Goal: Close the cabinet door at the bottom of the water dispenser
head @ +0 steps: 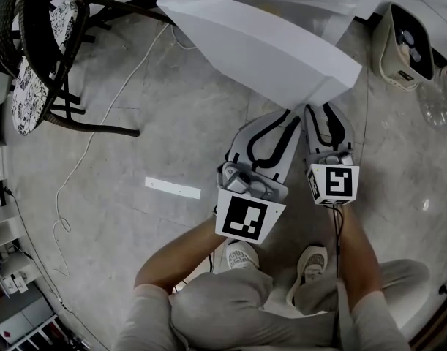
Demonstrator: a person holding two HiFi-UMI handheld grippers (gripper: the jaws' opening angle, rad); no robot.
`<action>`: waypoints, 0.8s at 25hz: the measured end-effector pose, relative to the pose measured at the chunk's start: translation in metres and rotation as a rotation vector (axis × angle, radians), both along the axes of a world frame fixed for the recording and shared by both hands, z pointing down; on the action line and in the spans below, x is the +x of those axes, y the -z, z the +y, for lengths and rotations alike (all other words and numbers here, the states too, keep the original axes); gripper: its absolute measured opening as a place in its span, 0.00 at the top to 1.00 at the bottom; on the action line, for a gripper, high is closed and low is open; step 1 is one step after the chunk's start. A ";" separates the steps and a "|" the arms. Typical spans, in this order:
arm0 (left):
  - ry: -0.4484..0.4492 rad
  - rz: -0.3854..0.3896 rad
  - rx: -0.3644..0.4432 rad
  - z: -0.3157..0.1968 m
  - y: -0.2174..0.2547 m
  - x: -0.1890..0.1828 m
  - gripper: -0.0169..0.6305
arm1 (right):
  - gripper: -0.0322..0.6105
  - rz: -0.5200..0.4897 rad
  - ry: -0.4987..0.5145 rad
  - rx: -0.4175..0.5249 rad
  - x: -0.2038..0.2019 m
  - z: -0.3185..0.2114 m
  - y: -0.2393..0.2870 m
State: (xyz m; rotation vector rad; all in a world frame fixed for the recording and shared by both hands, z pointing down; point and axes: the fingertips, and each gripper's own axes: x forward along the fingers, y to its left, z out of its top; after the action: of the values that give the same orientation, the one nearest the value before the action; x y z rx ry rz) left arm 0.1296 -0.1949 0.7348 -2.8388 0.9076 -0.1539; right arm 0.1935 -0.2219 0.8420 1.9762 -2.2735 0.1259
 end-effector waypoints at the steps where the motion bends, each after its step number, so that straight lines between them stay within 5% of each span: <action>1: 0.002 0.000 0.005 -0.002 0.001 -0.001 0.88 | 0.72 -0.006 -0.008 0.001 0.003 -0.003 0.000; 20: 0.046 0.023 -0.020 -0.011 -0.006 -0.014 0.89 | 0.75 -0.056 -0.080 0.022 0.043 -0.051 0.001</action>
State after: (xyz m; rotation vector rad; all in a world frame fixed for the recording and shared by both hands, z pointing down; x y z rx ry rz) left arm 0.1157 -0.2058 0.7408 -2.8447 0.9824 -0.1364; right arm 0.2370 -0.2731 0.8411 2.1016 -2.2389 0.1665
